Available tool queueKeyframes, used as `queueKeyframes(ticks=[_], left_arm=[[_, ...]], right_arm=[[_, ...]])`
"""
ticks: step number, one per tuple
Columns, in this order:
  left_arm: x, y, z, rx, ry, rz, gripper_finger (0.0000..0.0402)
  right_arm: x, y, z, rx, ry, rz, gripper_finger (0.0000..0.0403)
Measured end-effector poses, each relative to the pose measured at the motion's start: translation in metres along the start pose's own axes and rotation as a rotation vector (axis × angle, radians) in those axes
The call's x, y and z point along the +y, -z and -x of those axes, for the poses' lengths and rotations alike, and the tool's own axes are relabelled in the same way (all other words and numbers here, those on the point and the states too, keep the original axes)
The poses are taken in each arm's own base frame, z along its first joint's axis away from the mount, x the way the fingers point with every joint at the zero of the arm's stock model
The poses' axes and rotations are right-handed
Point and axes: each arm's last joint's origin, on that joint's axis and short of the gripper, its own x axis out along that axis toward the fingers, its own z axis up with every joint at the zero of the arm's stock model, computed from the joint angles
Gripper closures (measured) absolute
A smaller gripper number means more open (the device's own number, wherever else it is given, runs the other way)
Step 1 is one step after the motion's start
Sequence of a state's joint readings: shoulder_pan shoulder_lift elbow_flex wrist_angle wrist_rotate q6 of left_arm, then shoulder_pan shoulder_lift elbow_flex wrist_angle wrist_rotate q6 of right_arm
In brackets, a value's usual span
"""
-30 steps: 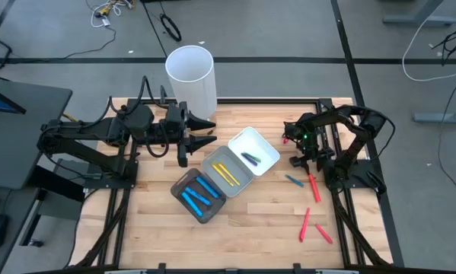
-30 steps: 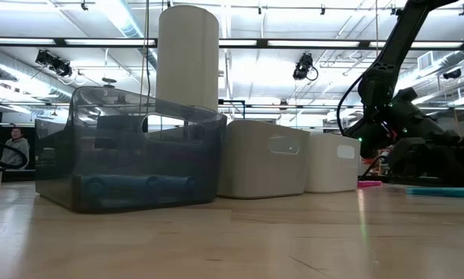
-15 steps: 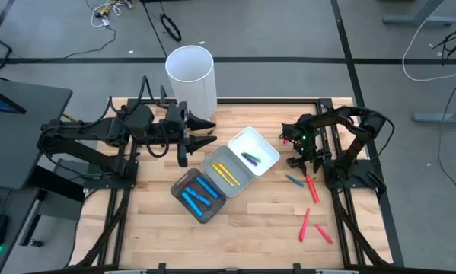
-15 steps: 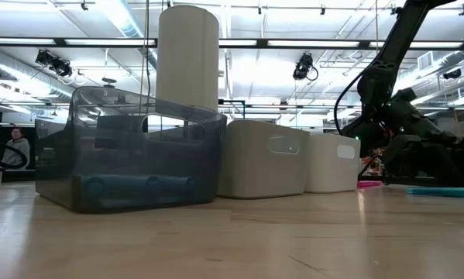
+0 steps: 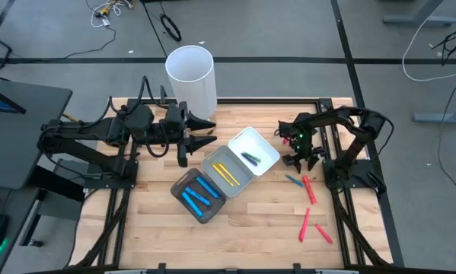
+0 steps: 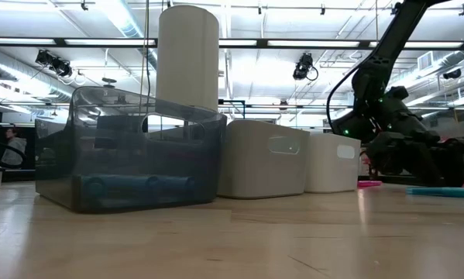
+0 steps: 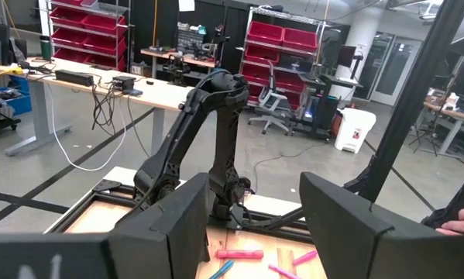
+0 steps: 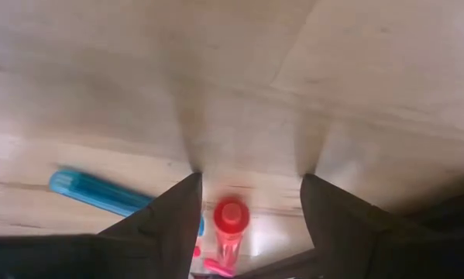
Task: Pick & Place Markers
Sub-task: Put the orange highlighter into the black bin
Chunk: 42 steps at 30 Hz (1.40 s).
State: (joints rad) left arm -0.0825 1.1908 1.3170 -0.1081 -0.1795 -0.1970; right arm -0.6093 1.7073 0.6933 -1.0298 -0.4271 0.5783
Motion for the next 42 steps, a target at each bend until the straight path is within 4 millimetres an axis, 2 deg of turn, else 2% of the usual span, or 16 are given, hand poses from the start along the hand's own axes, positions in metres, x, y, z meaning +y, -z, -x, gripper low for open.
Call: queueKeyframes(ticks=[14, 22, 28, 32, 40, 42], left_arm=[[0.0, 0.0, 0.0, 0.0, 0.0, 0.0, 0.0193], [0.0, 0.0, 0.0, 0.0, 0.0, 0.0, 0.0193], [0.0, 0.0, 0.0, 0.0, 0.0, 0.0, 0.0193], [0.0, 0.0, 0.0, 0.0, 0.0, 0.0, 0.0193], [0.0, 0.0, 0.0, 0.0, 0.0, 0.0, 0.0193], [0.0, 0.0, 0.0, 0.0, 0.0, 0.0, 0.0193]], right_arm=[[0.017, 0.016, -0.014, 0.066, 0.01, 0.01, 0.0179], [0.01, 0.027, -0.031, 0.131, 0.045, -0.034, 0.0179], [0.008, 0.027, -0.032, 0.134, 0.041, -0.037, 0.0188], [0.008, 0.026, -0.032, 0.133, 0.04, -0.044, 0.0222], [0.009, 0.026, -0.032, 0.132, 0.04, -0.051, 0.0351], [0.009, 0.026, -0.032, 0.131, 0.04, -0.053, 0.0363]])
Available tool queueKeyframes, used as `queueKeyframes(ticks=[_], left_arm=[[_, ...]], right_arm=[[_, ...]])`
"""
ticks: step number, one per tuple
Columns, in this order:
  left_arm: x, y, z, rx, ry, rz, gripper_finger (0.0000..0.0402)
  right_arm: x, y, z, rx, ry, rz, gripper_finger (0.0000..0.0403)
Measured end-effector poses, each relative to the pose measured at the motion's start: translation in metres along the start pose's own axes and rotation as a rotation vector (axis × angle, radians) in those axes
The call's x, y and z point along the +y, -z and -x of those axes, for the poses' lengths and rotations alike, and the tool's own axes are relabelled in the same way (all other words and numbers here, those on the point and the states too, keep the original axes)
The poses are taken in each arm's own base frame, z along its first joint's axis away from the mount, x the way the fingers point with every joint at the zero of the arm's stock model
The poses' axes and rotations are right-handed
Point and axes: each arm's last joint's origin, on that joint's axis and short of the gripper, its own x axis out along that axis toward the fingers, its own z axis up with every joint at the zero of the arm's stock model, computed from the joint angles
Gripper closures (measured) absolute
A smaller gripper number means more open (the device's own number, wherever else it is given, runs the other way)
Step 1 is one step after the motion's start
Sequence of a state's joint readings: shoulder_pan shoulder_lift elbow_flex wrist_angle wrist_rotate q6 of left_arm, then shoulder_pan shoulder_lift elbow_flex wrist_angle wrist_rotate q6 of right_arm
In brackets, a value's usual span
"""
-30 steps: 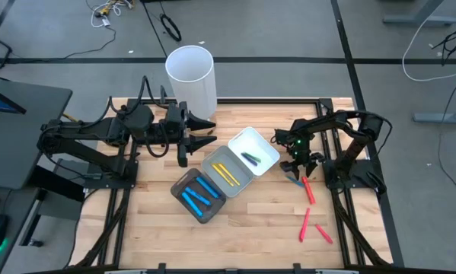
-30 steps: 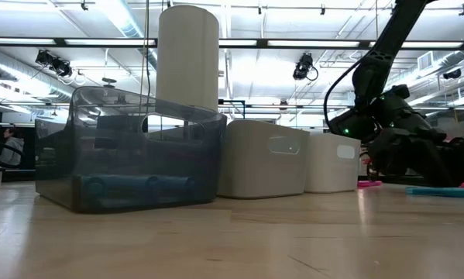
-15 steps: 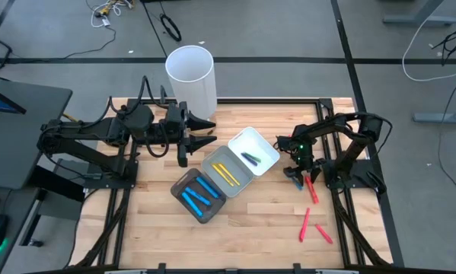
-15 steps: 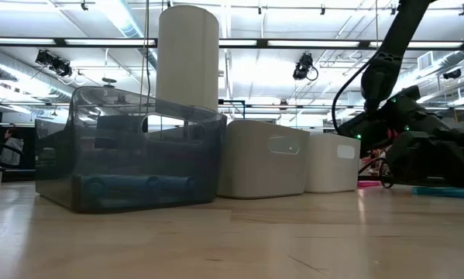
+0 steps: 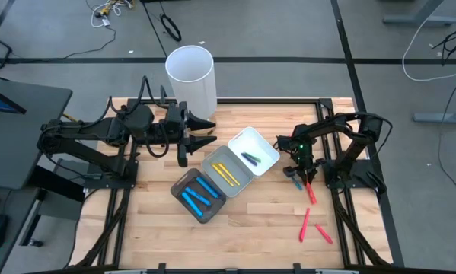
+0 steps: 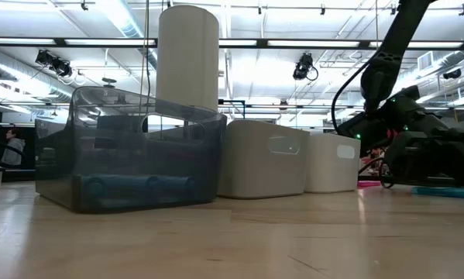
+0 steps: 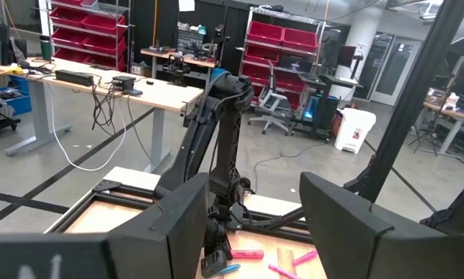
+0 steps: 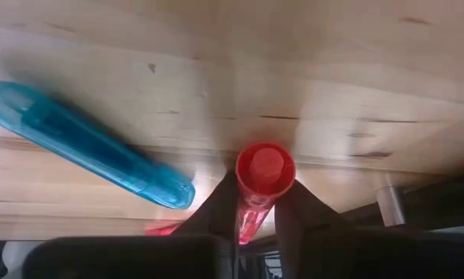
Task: Pick & Place Markers
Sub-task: Put the orange highlighter into the black bin
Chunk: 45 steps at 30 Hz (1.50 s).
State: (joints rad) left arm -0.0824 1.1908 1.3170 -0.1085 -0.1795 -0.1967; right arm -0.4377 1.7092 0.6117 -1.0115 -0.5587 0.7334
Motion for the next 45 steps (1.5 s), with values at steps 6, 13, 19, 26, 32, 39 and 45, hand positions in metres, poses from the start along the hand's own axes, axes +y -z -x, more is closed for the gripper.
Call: queueKeyframes(ticks=[6, 13, 19, 26, 32, 39, 45], left_arm=[[0.0, 0.0, 0.0, 0.0, 0.0, 0.001, 0.0193], [0.0, 0.0, 0.0, 0.0, 0.0, 0.0, 0.0193], [0.0, 0.0, 0.0, 0.0, 0.0, 0.0, 0.0193], [0.0, 0.0, 0.0, 0.0, 0.0, 0.001, 0.0193], [0.0, 0.0, 0.0, 0.0, 0.0, 0.0, 0.0193], [0.0, 0.0, 0.0, 0.0, 0.0, 0.0, 0.0193], [0.0, 0.0, 0.0, 0.0, 0.001, 0.0, 0.0193]], right_arm=[[0.0, 0.003, 0.005, -0.015, 0.012, 0.013, 0.0363], [0.002, 0.026, 0.031, -0.045, 0.006, 0.025, 0.0356], [0.003, 0.057, 0.064, -0.128, 0.01, 0.063, 0.0356], [0.01, 0.091, 0.1, -0.303, -0.037, 0.16, 0.0356], [0.016, 0.119, 0.127, -0.467, -0.085, 0.285, 0.0356], [0.025, 0.151, 0.154, -0.645, -0.114, 0.445, 0.0355], [0.039, 0.181, 0.172, -0.805, -0.164, 0.603, 0.0355]])
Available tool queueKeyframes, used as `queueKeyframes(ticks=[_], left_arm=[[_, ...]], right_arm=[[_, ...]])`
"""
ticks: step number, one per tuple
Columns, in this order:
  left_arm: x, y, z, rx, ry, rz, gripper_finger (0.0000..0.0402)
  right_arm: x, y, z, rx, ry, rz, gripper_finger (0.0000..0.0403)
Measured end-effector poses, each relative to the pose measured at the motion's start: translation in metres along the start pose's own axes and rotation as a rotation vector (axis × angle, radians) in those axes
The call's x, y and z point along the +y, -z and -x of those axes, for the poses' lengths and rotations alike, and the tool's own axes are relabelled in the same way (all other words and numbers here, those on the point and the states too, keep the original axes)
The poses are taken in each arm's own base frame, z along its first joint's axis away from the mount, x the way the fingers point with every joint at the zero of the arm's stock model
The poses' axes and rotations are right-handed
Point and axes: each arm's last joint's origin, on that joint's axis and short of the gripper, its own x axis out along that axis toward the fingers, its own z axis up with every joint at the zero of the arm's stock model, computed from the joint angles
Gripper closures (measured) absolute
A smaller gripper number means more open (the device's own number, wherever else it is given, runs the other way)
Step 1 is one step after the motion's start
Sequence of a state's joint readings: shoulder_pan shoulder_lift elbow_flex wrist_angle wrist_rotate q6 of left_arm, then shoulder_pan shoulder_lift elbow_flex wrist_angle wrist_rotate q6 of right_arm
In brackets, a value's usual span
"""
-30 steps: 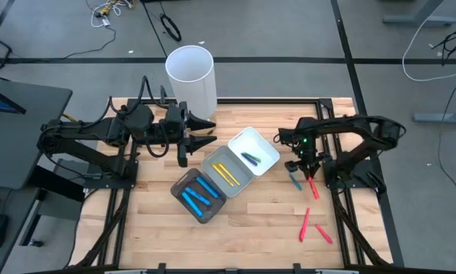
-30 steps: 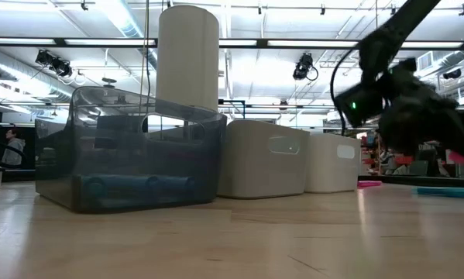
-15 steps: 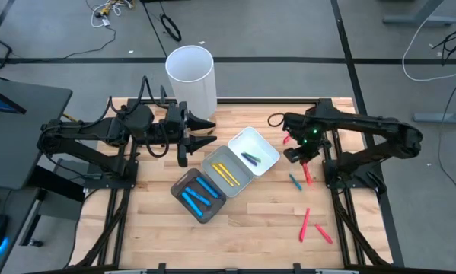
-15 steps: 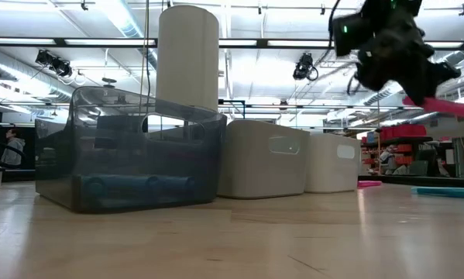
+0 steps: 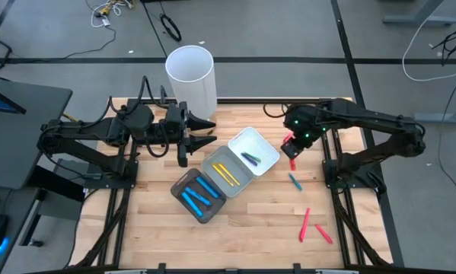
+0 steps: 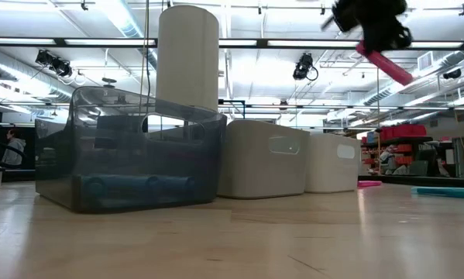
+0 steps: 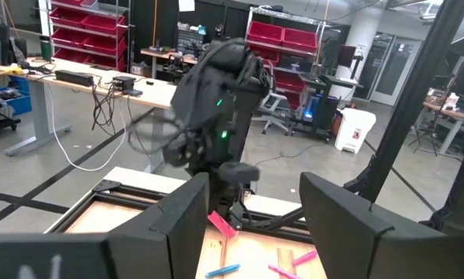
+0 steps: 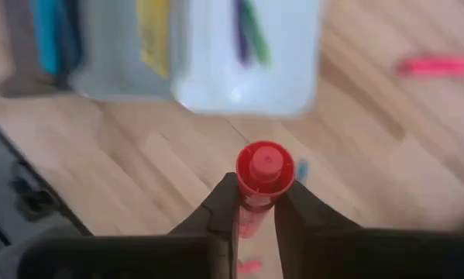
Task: Pick & Place Markers
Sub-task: Put the orange highlighter into the black bin
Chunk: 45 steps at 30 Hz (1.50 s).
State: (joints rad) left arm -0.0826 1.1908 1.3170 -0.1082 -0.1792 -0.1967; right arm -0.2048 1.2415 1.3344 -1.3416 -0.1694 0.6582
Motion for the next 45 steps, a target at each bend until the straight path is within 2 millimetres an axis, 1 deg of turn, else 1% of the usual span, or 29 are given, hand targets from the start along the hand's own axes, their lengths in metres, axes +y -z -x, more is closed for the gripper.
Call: queueKeyframes(ticks=[7, 11, 14, 18, 27, 30, 32, 35, 38, 42, 45], left_arm=[[0.0, 0.0, 0.0, 0.0, 0.0, 0.0, 0.0193], [0.0, 0.0, 0.0, 0.0, -0.001, 0.0, 0.0193], [0.0, 0.0, 0.0, 0.0, -0.001, 0.0, 0.0193], [0.0, 0.0, 0.0, -0.001, -0.001, 0.001, 0.0193], [0.0, 0.0, 0.0, -0.001, -0.001, 0.0, 0.0193], [0.0, 0.0, 0.0, -0.002, -0.006, 0.002, 0.0193], [0.001, 0.0, 0.0, -0.002, -0.009, 0.002, 0.0193], [0.0, 0.0, 0.0, 0.002, 0.012, 0.001, 0.0193], [0.0, 0.0, 0.0, 0.003, 0.018, 0.005, 0.0193], [0.0, 0.0, 0.0, 0.003, 0.018, 0.009, 0.0193], [0.0, 0.0, 0.0, 0.005, 0.016, 0.055, 0.0193]], right_arm=[[0.039, -0.002, 0.022, -0.222, -0.18, 0.146, 0.0355], [0.058, -0.002, 0.031, -0.32, -0.291, 0.25, 0.0355], [0.069, 0.0, 0.035, -0.382, -0.34, 0.33, 0.0355], [0.078, 0.003, 0.037, -0.443, -0.361, 0.392, 0.0355], [0.084, 0.0, 0.042, -0.51, -0.42, 0.387, 0.036], [0.088, -0.003, 0.047, -0.547, -0.445, 0.405, 0.036], [0.094, -0.007, 0.054, -0.565, -0.446, 0.433, 0.036], [0.105, -0.015, 0.063, -0.551, -0.4, 0.485, 0.036], [0.118, -0.026, 0.068, -0.525, -0.346, 0.54, 0.036], [0.136, -0.039, 0.078, -0.541, -0.319, 0.612, 0.036], [0.145, -0.048, 0.088, -0.565, -0.315, 0.644, 0.036]])
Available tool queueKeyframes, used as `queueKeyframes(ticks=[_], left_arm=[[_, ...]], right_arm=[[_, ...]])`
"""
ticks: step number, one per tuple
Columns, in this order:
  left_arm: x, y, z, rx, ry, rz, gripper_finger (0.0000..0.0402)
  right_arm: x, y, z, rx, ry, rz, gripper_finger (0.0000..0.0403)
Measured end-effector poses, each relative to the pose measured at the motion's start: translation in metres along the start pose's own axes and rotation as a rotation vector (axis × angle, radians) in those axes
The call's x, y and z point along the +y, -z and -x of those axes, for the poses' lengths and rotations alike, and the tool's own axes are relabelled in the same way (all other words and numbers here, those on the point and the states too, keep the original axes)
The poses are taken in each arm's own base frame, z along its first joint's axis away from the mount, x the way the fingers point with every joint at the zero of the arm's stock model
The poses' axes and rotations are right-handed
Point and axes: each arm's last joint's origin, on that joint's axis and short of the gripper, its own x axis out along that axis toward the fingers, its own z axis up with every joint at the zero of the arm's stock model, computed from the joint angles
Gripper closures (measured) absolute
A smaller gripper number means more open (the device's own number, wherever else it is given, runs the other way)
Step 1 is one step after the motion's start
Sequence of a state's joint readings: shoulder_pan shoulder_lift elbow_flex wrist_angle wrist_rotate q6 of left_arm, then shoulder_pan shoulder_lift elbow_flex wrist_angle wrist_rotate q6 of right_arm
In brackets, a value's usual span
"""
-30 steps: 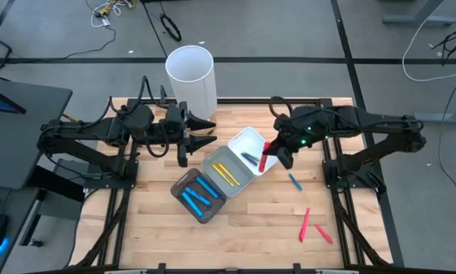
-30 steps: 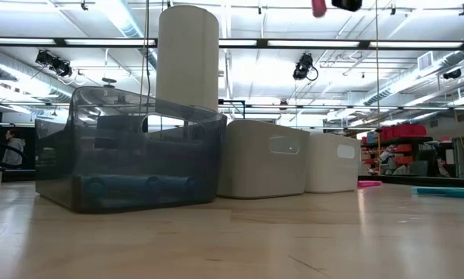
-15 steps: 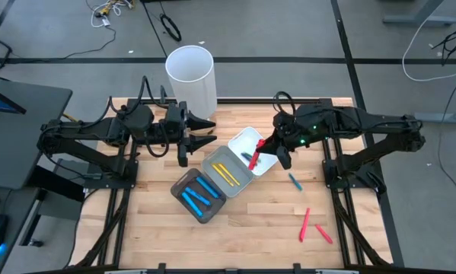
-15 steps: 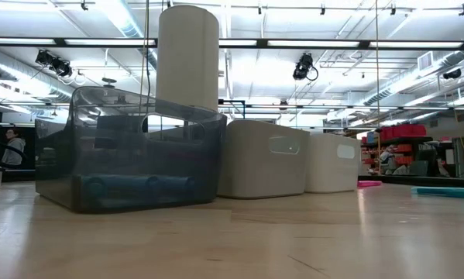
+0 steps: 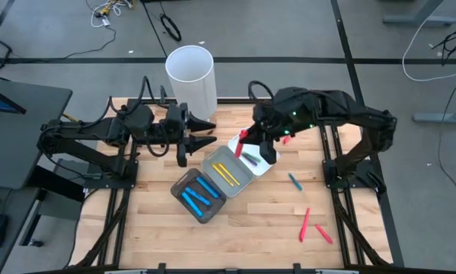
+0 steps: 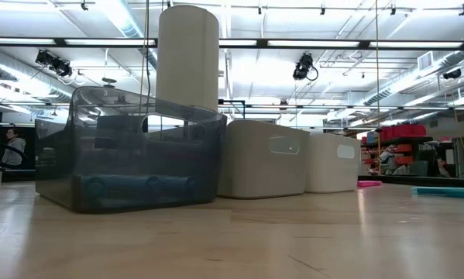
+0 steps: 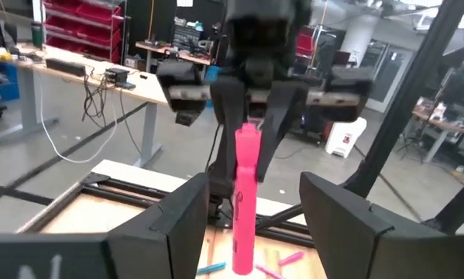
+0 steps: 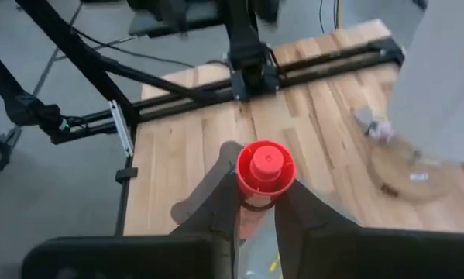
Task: Pick & Place Markers
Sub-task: Put the orange highlighter into the black bin
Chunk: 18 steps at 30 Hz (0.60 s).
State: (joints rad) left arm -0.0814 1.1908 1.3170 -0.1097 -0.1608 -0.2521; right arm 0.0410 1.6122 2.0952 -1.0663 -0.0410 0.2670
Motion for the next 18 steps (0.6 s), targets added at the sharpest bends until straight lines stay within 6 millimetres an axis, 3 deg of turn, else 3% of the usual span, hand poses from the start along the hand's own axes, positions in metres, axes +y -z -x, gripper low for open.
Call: queueKeyframes(ticks=[8, 18], left_arm=[[-0.001, 0.007, -0.006, 0.043, 0.021, 0.046, 0.0193], [-0.003, 0.024, -0.031, 0.088, 0.038, 0.02, 0.0181]], right_arm=[[0.005, -0.028, 0.008, -0.096, -0.004, 0.071, 0.036], [0.004, -0.03, 0.006, -0.095, -0.002, 0.067, 0.036]])
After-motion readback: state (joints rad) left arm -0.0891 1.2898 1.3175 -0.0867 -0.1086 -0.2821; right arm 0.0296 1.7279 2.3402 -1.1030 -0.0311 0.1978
